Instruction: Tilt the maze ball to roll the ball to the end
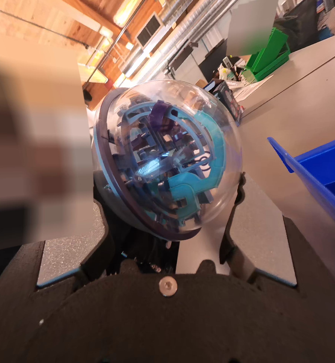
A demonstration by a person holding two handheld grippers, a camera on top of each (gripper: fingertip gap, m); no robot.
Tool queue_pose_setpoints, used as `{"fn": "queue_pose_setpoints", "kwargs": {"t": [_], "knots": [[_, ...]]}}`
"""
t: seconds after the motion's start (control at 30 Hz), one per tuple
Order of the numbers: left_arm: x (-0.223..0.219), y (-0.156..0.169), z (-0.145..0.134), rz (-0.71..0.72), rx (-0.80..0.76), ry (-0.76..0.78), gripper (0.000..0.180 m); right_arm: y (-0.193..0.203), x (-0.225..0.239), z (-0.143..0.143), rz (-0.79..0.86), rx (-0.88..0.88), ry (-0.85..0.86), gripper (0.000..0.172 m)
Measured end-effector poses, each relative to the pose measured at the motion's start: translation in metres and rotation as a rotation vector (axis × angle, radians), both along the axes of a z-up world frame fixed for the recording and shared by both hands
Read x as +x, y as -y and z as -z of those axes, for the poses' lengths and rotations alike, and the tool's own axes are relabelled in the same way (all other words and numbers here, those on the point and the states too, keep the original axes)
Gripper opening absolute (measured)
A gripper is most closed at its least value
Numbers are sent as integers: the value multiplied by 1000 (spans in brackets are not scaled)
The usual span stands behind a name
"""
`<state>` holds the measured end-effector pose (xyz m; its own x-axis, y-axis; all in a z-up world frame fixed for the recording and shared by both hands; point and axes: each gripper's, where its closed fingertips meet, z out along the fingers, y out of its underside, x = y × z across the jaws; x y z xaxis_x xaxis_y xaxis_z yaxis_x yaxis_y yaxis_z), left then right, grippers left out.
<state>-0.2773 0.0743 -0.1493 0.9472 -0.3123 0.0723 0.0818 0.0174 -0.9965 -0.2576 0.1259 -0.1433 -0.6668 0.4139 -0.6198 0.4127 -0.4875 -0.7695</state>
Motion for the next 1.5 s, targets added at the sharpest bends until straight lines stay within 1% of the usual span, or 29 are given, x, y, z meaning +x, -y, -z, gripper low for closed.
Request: {"fn": "queue_pose_setpoints", "kwargs": {"t": [0.03, 0.23, 0.3, 0.6, 0.8, 0.97, 1.03, 1.17, 1.3, 1.37, 1.43, 1.47, 1.5], "knots": [[-1, 0, 2, 0, -3, 1, 119, 0, -2, 1, 11, -5, -3, 137], [-6, -3, 17, -12, -34, 7, 119, -6, -8, 5, 108, -30, -55, 137], [-6, -4, 23, -15, -50, 17, 119, -9, -9, 11, 119, -45, -54, 137], [-11, -4, 55, -17, -180, 61, 118, -11, -18, 43, 130, -41, 40, 134], [-17, -5, 68, -14, -242, 107, 117, -18, -24, 57, 169, -49, 100, 130], [-18, -5, 82, 3, -303, 105, 115, -22, -26, 60, 204, 20, 122, 127], [-19, -5, 82, 6, -306, 108, 115, -23, -26, 62, 207, 32, 128, 124], [-22, -5, 83, 1, -312, 102, 115, -30, -21, 62, 239, 103, 108, 111], [-21, -5, 82, 14, -310, 80, 115, -32, -17, 57, 249, 190, 74, 105], [-20, -6, 80, 15, -299, 74, 114, -32, -16, 55, 238, 228, 68, 107], [-19, -7, 79, 17, -294, 62, 112, -27, -13, 55, 221, 306, 56, 112], [-18, -8, 78, 19, -293, 59, 111, -25, -12, 56, 211, 357, 50, 115], [-17, -9, 77, 22, -290, 58, 110, -22, -11, 54, 197, 403, 36, 123]]}}
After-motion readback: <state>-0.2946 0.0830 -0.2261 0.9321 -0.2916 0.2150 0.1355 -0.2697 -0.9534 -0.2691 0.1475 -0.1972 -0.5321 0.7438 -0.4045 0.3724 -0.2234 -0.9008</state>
